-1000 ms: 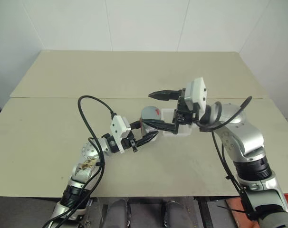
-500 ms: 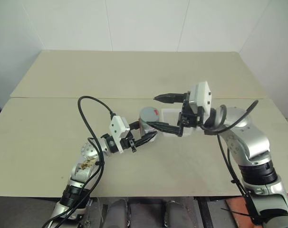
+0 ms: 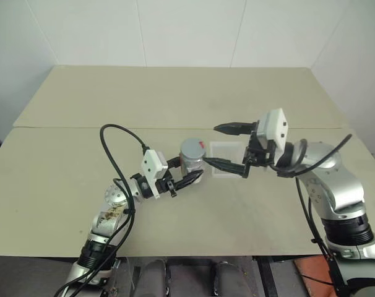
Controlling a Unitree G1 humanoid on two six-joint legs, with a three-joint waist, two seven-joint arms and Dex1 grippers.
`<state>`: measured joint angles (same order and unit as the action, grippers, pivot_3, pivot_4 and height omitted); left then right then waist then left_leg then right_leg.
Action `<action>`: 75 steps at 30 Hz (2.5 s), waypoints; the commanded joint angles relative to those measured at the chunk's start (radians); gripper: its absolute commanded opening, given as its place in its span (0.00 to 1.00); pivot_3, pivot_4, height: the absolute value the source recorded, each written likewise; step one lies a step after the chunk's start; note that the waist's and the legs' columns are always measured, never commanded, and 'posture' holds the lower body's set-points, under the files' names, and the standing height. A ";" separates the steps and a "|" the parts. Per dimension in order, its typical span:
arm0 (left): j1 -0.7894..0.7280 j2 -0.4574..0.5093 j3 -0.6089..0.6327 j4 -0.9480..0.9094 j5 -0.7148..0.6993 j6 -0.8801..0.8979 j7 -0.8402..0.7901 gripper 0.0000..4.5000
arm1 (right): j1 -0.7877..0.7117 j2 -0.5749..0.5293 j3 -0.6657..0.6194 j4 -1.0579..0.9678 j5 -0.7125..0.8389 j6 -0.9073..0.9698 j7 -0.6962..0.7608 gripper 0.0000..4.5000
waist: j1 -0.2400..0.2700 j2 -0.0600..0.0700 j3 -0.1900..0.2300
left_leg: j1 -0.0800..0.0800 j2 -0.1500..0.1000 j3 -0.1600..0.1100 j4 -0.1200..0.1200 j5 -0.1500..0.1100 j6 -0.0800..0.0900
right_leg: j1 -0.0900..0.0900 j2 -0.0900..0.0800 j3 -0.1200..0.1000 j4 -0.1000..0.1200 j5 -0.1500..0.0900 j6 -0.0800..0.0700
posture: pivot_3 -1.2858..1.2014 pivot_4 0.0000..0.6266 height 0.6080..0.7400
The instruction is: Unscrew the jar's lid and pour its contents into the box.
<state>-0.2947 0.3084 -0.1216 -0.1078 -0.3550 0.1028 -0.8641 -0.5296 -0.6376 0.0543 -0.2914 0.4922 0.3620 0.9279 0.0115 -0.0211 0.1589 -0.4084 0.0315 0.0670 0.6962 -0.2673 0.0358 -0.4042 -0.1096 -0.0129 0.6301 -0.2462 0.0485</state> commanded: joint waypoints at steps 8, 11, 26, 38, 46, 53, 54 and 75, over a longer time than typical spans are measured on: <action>-0.008 -0.004 0.003 -0.019 -0.003 -0.039 -0.004 0.50 | -0.009 0.008 -0.003 -0.112 0.100 0.042 0.063 0.99 | -0.001 0.000 0.000 | 0.000 0.000 0.000 0.000 0.000 0.000 | 0.000 0.000 0.000 0.000 0.000 0.000 | 0.52 0.24 1.00; -0.008 -0.006 -0.001 -0.019 -0.002 -0.043 -0.004 0.50 | -0.039 0.045 0.031 -0.099 0.079 0.048 0.044 0.99 | -0.002 0.000 0.000 | 0.001 0.000 0.000 0.000 0.000 0.000 | 0.000 0.000 0.000 0.001 0.000 0.000 | 0.52 0.24 1.00; -0.007 -0.013 -0.014 -0.032 0.001 -0.053 0.004 0.50 | -0.146 0.162 0.098 0.020 -0.029 0.022 0.014 0.99 | -0.001 0.000 0.000 | 0.000 0.000 0.000 0.000 0.000 0.000 | 0.000 0.000 0.000 0.000 0.000 0.000 | 0.52 0.24 1.00; -0.002 -0.011 -0.016 -0.029 0.001 -0.061 0.001 0.50 | -0.153 0.163 0.075 0.051 -0.058 0.024 0.028 0.99 | -0.002 0.000 0.000 | 0.000 0.000 0.000 0.000 0.000 0.000 | 0.000 0.000 0.000 0.001 0.000 0.000 | 0.52 0.24 1.00; -0.007 -0.009 -0.010 -0.009 -0.001 -0.069 -0.008 0.50 | -0.131 0.140 0.054 0.029 -0.050 0.033 0.020 0.99 | -0.001 0.000 0.000 | 0.000 0.000 0.000 0.000 0.000 0.000 | 0.000 0.000 0.000 0.000 0.000 0.000 | 0.52 0.24 1.00; -0.006 -0.004 -0.007 -0.006 -0.005 -0.069 -0.013 0.50 | -0.110 0.121 0.034 0.013 -0.036 0.035 0.022 0.99 | -0.001 0.000 0.000 | 0.000 0.000 0.000 0.000 0.000 0.000 | 0.000 0.000 0.000 0.000 0.000 0.000 | 0.52 0.24 1.00; -0.005 -0.003 -0.007 -0.006 -0.005 -0.069 -0.013 0.50 | -0.106 0.116 0.031 0.013 -0.036 0.033 0.023 0.99 | -0.001 0.000 0.000 | 0.000 0.000 0.000 0.000 0.000 0.000 | 0.000 0.000 0.000 0.000 0.000 0.000 | 0.52 0.24 1.00; -0.008 0.005 -0.004 0.000 -0.010 -0.072 -0.024 0.50 | -0.041 0.056 -0.021 0.001 -0.034 0.016 0.019 0.99 | -0.001 0.000 0.000 | 0.000 0.000 0.000 0.000 0.000 0.000 | 0.000 0.000 0.000 0.000 0.000 0.000 | 0.52 0.24 1.00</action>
<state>-0.2952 0.3146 -0.1321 -0.0869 -0.3543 0.0641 -0.8695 -0.5680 -0.5663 0.0928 -0.2724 0.4549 0.4026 0.9653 0.0108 -0.0211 0.1589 -0.4082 0.0316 0.0669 0.6965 -0.2673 0.0358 -0.4040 -0.1093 -0.0128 0.6302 -0.2462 0.0487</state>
